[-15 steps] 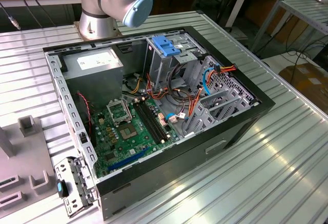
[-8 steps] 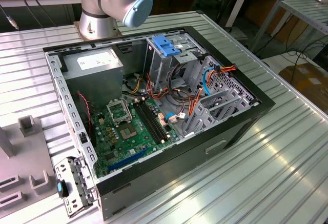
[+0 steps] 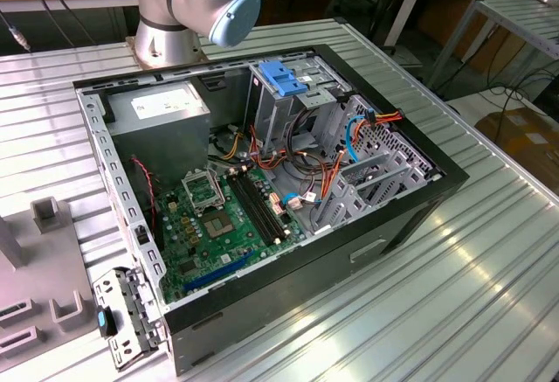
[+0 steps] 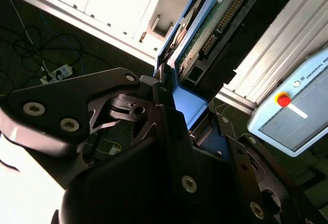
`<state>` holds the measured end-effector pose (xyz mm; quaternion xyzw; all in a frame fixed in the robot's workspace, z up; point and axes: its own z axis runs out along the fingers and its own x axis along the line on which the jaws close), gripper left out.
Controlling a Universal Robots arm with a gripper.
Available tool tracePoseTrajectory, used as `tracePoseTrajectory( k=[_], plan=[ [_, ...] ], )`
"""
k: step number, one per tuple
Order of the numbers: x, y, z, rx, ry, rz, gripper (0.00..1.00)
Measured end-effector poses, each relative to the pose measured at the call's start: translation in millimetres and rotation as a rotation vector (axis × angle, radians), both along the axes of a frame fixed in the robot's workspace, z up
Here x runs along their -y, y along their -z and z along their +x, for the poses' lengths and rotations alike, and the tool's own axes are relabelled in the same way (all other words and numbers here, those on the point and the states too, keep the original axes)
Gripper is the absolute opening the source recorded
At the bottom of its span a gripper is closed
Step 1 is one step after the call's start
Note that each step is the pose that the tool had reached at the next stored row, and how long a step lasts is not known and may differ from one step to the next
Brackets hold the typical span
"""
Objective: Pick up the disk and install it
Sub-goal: 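Pick up the disk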
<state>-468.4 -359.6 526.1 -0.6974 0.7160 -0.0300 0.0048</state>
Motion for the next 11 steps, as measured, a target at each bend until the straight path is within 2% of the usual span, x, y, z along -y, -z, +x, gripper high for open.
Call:
tracePoseTrajectory(
  k=[5,11],
  plan=[
    [-0.1,0.0,1.0,0.0,0.0,0.0,0.37],
    [0.0,-0.1,6.7,-0.0001,0.0,-0.0001,0.37]
  ],
)
